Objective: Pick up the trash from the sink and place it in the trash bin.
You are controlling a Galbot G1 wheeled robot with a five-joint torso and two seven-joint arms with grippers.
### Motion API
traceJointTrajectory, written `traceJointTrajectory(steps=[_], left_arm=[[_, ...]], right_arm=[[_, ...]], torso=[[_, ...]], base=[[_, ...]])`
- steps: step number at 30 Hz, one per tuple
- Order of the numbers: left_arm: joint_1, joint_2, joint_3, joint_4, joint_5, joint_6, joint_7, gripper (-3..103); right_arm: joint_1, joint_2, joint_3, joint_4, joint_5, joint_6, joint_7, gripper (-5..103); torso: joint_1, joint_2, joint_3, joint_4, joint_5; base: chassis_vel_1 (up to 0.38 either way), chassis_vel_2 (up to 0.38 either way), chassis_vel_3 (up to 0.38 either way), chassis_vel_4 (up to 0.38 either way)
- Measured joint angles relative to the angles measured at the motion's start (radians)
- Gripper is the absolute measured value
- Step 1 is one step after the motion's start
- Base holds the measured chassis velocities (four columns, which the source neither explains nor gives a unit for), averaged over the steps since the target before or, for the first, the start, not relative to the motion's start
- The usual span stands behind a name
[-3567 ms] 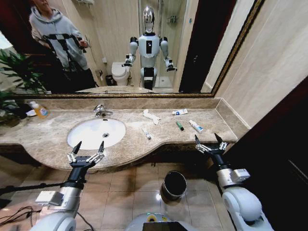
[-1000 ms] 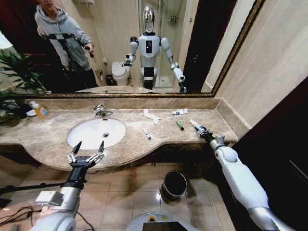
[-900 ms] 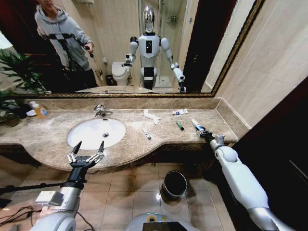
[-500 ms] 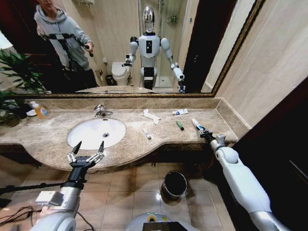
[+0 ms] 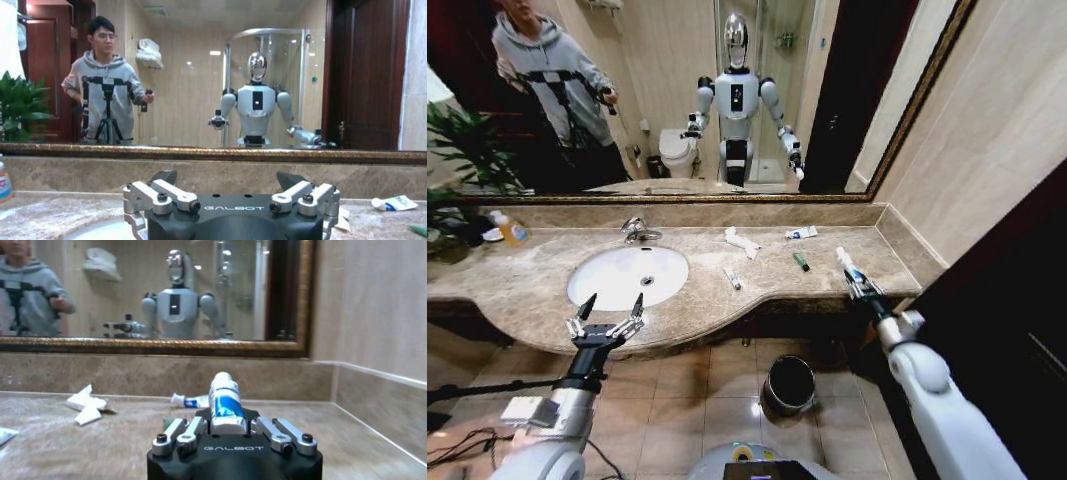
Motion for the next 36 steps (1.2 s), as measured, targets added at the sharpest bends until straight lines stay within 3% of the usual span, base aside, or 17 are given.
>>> traceJointTrajectory(steps=[2,5,12,15,22,30,36], left_arm=[[0.0,0.0,0.0,0.0,0.0,0.0,0.0,100],[0.0,0.0,0.0,0.0,0.0,0.0,0.0,100],[0.0,0.0,0.0,0.0,0.0,0.0,0.0,100],[0.0,0.0,0.0,0.0,0.0,0.0,0.0,100],[0.0,0.0,0.0,0.0,0.0,0.0,0.0,100],[0.0,0.0,0.0,0.0,0.0,0.0,0.0,100],[0.0,0.0,0.0,0.0,0.0,0.0,0.0,100]], right_arm=[[-0.017,0.008,0.004,0.004,-0.003,0.01,0.001,27],[-0.202,0.103,0.029,0.014,-0.015,0.06,-0.067,27],[-0.244,0.174,-0.044,-0.117,-0.105,0.089,-0.1,27],[-0.187,0.214,-0.094,-0.243,-0.177,0.066,-0.11,27],[-0.057,0.207,-0.155,-0.454,-0.307,0.005,-0.137,27],[0.112,0.223,-0.216,-0.726,-0.493,-0.019,-0.143,27],[0.19,0.235,-0.236,-0.853,-0.577,-0.02,-0.141,27]], torso=[[0.0,0.0,0.0,0.0,0.0002],[0.0,0.0,0.0,-0.0003,0.0001],[0.0,0.0,0.0,0.0001,0.0006],[0.0,0.0,0.0,0.0001,0.0006],[0.0,0.0,0.0,0.0002,0.0004],[0.0,0.0,0.0,0.0002,0.0005],[0.0,0.0,0.0,0.0002,0.0006]], base=[[0.0,0.0,0.0,0.0],[0.0,0.0,0.0,0.0],[0.0,0.0,0.0,0.0],[0.0,0.0,0.0,0.0],[0.0,0.0,0.0,0.0],[0.0,0.0,0.0,0.0],[0.0,0.0,0.0,0.0]])
